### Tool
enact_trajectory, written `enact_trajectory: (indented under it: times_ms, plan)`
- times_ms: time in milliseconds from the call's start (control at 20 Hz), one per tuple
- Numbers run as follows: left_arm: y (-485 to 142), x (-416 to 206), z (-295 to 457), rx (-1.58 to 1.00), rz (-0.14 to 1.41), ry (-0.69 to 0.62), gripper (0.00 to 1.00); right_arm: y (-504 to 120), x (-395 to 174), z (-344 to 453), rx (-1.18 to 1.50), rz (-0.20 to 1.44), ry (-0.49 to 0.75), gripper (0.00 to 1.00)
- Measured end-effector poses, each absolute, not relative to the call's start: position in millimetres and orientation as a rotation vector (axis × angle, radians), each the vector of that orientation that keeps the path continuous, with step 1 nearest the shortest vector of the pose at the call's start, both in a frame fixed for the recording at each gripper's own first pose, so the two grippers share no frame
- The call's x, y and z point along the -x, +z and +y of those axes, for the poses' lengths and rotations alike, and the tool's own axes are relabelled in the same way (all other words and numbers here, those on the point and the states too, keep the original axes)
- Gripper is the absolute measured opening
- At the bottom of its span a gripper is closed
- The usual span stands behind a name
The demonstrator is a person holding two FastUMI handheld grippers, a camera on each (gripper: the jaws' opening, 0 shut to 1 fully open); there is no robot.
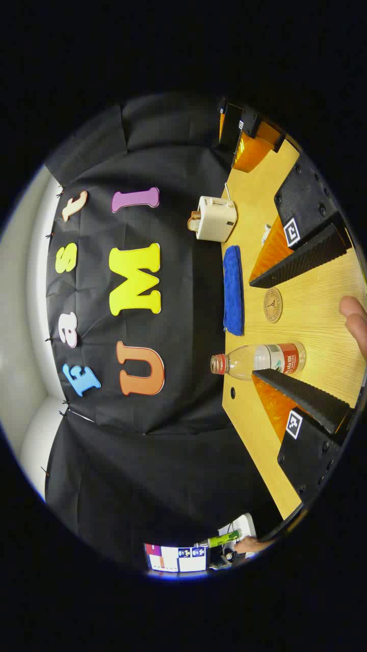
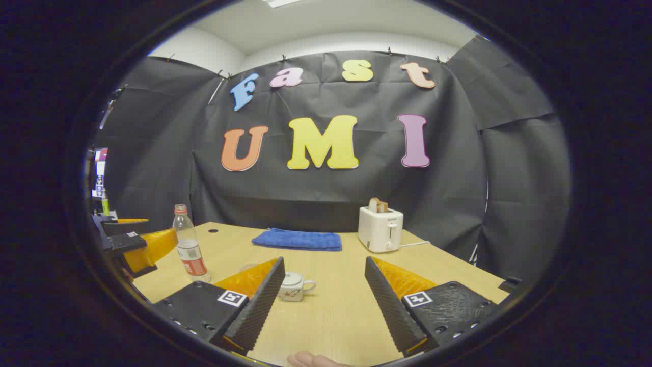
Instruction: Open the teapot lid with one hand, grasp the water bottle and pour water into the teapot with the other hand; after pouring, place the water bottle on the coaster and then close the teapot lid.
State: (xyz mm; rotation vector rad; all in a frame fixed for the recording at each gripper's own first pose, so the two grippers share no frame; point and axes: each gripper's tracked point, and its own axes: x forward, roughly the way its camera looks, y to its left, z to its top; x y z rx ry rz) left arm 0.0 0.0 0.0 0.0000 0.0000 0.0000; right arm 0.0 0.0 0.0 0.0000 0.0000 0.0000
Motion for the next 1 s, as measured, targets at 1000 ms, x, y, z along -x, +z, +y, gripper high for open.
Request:
enact_trajectory:
  times_ms: [1000]
  plan:
    - [-20, -22, 48, 0.018, 0.043, 0.070, 1.00, -73, -108, 55, -0.022, 0.122, 0.103, 0.98]
